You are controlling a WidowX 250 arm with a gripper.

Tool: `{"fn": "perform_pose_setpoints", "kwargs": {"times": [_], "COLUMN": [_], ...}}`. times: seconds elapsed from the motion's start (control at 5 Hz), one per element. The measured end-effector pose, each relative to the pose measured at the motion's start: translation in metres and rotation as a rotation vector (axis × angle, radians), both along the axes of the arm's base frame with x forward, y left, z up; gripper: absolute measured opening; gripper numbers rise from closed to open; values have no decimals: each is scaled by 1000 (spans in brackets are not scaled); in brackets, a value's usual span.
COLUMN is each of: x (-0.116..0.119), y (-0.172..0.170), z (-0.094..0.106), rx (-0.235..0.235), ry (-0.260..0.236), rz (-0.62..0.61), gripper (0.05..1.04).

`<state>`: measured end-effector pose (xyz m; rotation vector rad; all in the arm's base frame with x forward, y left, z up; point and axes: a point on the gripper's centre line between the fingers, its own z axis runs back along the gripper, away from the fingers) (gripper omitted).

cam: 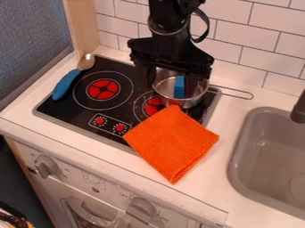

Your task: Move the orange towel on the leftburner

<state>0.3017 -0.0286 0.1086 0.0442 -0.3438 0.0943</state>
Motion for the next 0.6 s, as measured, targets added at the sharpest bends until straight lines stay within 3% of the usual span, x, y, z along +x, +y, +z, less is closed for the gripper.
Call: {"fn": "perform_pose_setpoints", "kwargs": {"times": [0.2,0.4,0.6], "x": [-3,-9,-12], "y": [1,-11,-18], "z": [-10,-32,-44], "rx": [9,59,52], "ry": [37,126,123], "rz": [2,-52,-73], "gripper": [999,999,999]}}
